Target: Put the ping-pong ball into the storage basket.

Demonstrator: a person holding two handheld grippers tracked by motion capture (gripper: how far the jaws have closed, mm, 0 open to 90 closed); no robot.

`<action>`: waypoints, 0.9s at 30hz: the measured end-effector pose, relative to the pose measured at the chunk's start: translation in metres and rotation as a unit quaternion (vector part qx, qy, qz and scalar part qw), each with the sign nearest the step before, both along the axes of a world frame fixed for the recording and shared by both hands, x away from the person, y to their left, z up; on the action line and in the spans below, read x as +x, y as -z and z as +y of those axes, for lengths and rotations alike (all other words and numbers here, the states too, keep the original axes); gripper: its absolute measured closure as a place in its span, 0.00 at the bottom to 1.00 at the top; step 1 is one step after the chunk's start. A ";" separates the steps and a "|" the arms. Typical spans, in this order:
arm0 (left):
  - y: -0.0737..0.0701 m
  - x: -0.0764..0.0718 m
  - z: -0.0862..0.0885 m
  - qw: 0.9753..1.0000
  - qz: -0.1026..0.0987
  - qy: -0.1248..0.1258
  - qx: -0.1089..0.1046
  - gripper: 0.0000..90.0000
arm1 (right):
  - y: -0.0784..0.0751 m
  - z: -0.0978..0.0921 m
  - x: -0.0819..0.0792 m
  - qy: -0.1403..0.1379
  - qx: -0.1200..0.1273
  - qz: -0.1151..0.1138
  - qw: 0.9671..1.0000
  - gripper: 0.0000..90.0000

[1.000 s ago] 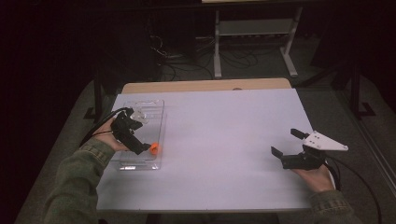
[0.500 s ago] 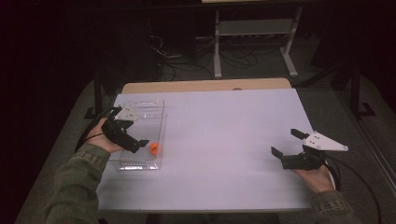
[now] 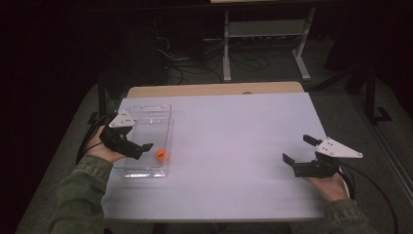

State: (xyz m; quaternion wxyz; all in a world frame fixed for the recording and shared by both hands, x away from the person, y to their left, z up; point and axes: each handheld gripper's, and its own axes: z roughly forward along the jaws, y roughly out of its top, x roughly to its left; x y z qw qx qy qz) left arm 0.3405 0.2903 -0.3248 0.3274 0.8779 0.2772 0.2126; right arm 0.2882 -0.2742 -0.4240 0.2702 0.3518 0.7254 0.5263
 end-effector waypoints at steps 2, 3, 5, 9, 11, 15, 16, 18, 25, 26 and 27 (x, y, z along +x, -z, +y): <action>0.001 -0.002 0.001 1.000 -0.004 -0.001 -0.003 0.00 | 0.000 0.000 0.000 0.000 0.000 -0.001 1.000 0.00; 0.001 -0.003 0.001 1.000 -0.008 -0.002 -0.004 0.00 | 0.000 0.000 0.000 0.000 0.000 -0.001 1.000 0.00; 0.001 -0.004 0.003 1.000 -0.011 -0.004 -0.014 0.00 | 0.000 0.000 0.000 0.000 0.000 -0.001 1.000 0.00; 0.002 -0.006 0.007 0.999 -0.019 -0.013 -0.029 0.00 | 0.000 -0.001 0.000 0.001 0.001 0.000 1.000 0.00; 0.003 -0.008 0.010 0.999 -0.024 -0.016 -0.037 0.00 | 0.000 -0.001 0.000 0.002 0.003 0.000 1.000 0.00; 0.006 -0.012 0.018 0.997 -0.034 -0.031 -0.058 0.00 | 0.000 -0.001 0.000 0.001 0.002 0.000 1.000 0.00; 0.007 -0.013 0.020 0.997 -0.035 -0.035 -0.060 0.00 | 0.000 -0.001 0.000 0.001 0.001 -0.001 1.000 0.00; 0.010 -0.015 0.023 0.996 -0.039 -0.041 -0.066 0.00 | 0.000 0.000 0.000 0.001 0.001 -0.001 1.000 0.00; 0.021 -0.023 0.027 0.993 -0.054 -0.057 -0.092 0.00 | 0.001 -0.001 0.000 0.003 0.000 0.000 1.000 0.00; 0.022 -0.024 0.028 0.992 -0.054 -0.057 -0.096 0.00 | 0.001 -0.001 0.000 0.003 0.000 0.000 1.000 0.00; 0.023 -0.025 0.028 0.991 -0.057 -0.060 -0.101 0.00 | 0.001 -0.001 0.000 0.003 0.000 0.000 1.000 0.00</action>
